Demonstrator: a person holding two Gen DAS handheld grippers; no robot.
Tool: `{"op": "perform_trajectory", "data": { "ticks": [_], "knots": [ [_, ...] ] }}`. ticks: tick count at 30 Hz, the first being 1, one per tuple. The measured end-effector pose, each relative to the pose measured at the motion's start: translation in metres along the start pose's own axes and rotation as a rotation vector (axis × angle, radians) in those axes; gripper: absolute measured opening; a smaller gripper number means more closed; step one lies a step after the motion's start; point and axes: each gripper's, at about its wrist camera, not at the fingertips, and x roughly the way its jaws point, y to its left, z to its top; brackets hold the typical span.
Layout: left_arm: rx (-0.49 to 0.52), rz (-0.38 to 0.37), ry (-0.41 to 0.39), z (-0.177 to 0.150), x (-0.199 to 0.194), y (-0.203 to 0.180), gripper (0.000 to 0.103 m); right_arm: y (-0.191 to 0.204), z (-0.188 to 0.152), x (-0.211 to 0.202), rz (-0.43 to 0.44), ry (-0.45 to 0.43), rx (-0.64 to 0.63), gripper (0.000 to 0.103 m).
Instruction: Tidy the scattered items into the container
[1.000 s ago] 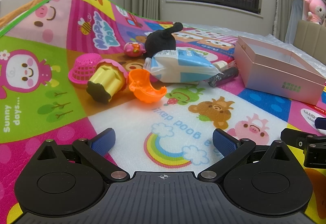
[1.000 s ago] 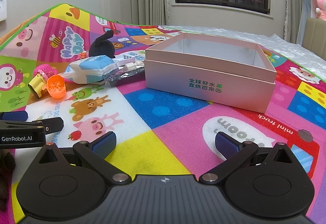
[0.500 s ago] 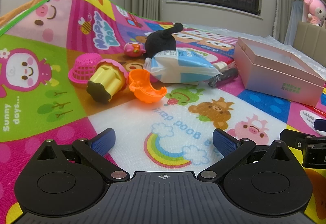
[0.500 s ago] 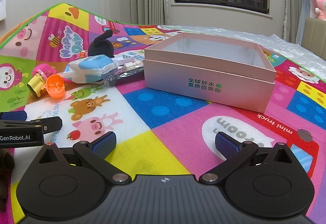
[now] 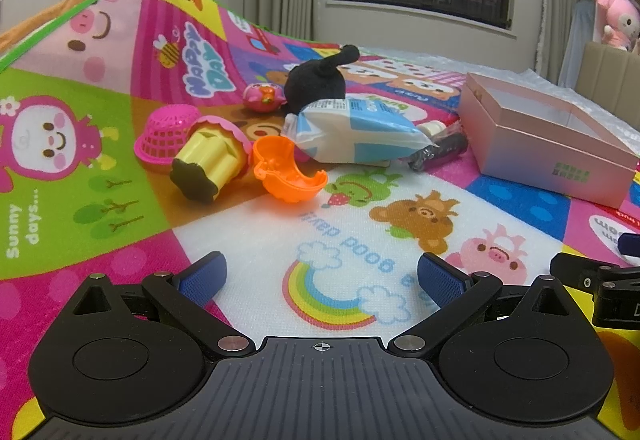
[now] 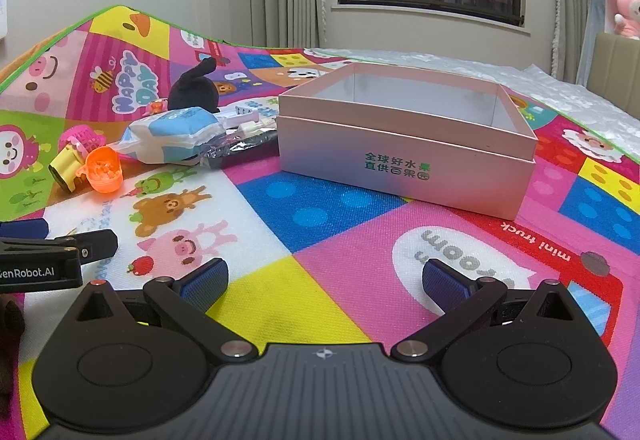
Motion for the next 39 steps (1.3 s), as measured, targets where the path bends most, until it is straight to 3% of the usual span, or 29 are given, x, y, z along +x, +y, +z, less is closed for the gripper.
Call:
{"op": "perform_trajectory", "data": {
  "ticks": [24,34,39],
  "knots": [
    [0.005,0.005,0.009,-0.001,0.0,-0.003,0.103,-0.002,0.007,-0.001,0.004,0.179,0.008,0.103],
    [0.008,-0.024,0.084,0.008,0.002,0.0,0.103,-0.004,0.007,-0.002,0.036,0.188,-0.039,0.103],
    [0.041,-0.063,0.083,0.006,0.002,0.003,0.103,-0.002,0.001,-0.006,0.026,0.139,-0.057,0.103]
  ]
}}
